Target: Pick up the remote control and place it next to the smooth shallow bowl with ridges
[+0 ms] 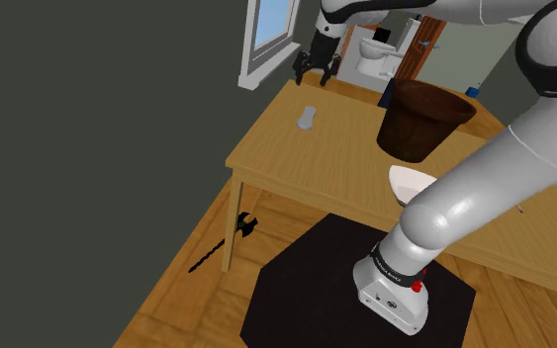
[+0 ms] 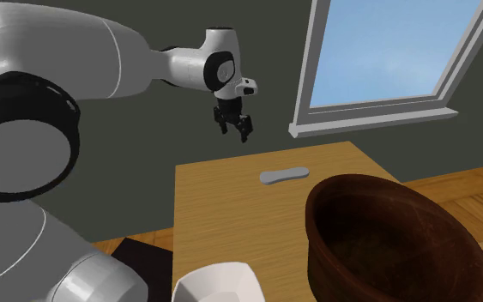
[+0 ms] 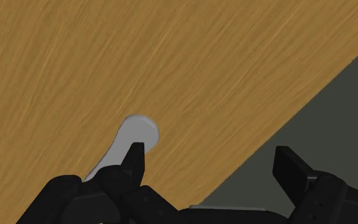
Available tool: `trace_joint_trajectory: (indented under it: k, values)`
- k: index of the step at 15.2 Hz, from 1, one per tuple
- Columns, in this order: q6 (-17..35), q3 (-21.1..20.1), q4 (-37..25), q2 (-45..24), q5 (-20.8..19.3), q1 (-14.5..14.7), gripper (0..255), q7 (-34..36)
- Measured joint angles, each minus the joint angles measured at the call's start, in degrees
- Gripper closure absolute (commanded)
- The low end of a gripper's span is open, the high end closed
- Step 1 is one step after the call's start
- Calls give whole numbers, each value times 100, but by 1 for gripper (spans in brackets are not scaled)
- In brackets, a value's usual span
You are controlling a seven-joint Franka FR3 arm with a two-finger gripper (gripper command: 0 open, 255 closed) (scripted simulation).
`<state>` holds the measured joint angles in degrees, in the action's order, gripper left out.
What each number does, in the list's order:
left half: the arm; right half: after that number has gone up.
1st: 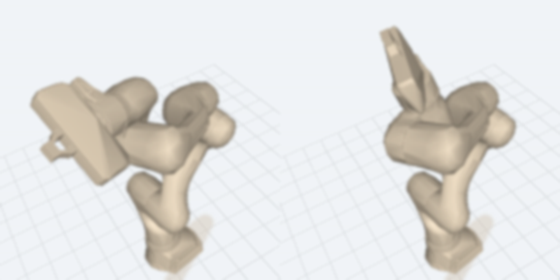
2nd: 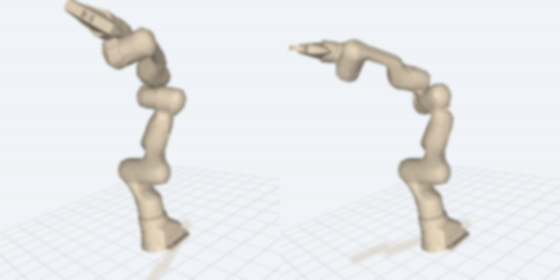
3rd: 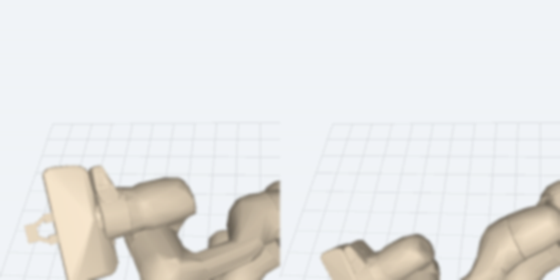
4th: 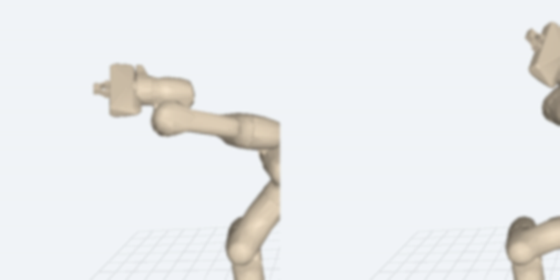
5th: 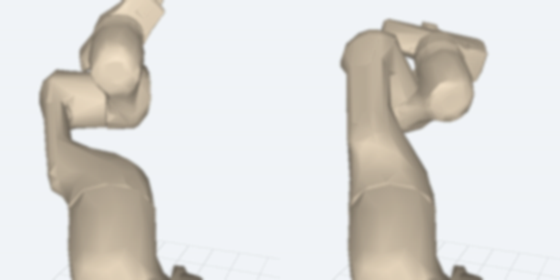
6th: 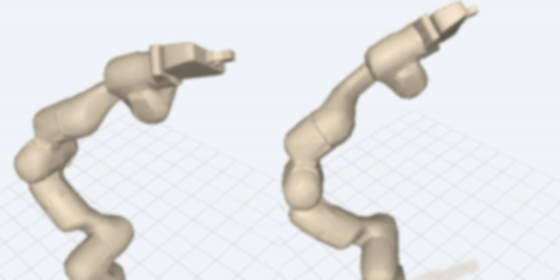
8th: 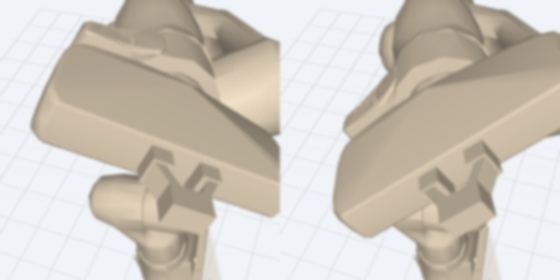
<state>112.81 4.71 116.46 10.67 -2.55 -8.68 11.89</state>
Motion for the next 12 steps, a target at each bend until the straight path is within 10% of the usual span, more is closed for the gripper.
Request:
trace_joint_trajectory:
  k: [12]
  values:
    - [355, 468, -1460, -2232, 468, -496, 0, 689]
